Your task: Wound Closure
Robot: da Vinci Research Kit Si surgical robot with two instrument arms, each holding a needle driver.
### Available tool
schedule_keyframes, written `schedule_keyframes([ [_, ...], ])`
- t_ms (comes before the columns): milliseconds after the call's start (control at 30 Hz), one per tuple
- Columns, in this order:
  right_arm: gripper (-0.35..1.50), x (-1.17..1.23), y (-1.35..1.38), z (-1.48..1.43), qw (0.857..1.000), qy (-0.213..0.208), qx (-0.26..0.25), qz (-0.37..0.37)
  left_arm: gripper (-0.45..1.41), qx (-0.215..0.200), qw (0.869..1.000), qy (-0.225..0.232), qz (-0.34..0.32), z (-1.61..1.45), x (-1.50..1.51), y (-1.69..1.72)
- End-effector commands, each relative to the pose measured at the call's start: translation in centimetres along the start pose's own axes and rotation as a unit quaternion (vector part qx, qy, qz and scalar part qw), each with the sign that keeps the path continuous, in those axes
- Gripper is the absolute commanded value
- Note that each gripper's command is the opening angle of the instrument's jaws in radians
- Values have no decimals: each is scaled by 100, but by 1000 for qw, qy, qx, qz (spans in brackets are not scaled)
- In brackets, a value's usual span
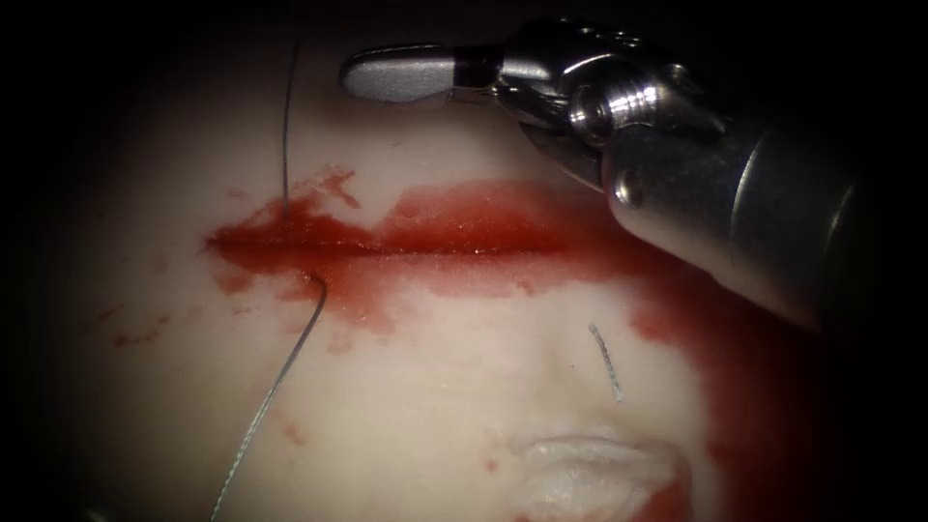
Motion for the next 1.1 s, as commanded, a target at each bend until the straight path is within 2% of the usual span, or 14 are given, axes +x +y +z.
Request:
schedule_keyframes([
  [33,-35,11,4,8,1000,1,1,-2,-45,2,1000,-13,13,2,-17,-11],
  [233,-35,11,1,9,1000,-1,3,-1,-45,-5,997,-71,43,6,-63,-15],
  [467,-35,9,-2,11,1000,-4,7,11,-45,20,990,-123,69,2,-101,-14],
  [633,-35,14,-13,3,999,4,21,32,-45,32,977,-154,146,-18,-120,-18],
  [700,-35,22,-16,-3,999,13,10,38,-45,27,971,-161,175,-28,-123,-16],
  [833,-35,32,-14,-6,999,24,-4,33,-45,1,951,-175,256,-51,-127,-16],
  [933,-35,27,-8,-5,999,16,-25,16,-45,-38,918,-188,346,-69,-130,-20],
  [967,-35,23,-6,-4,999,19,-47,13,-45,-64,904,-195,376,-75,-132,-21],
  [1000,-35,17,-2,-3,996,26,-80,24,-45,-83,895,-197,391,-78,-132,-22],
  [1033,-35,12,1,-2,995,24,-96,27,-45,-96,892,-198,395,-81,-133,-23],
  [1100,-35,-1,5,-1,994,9,-87,72,-45,-113,885,-207,402,-84,-135,-24],
])
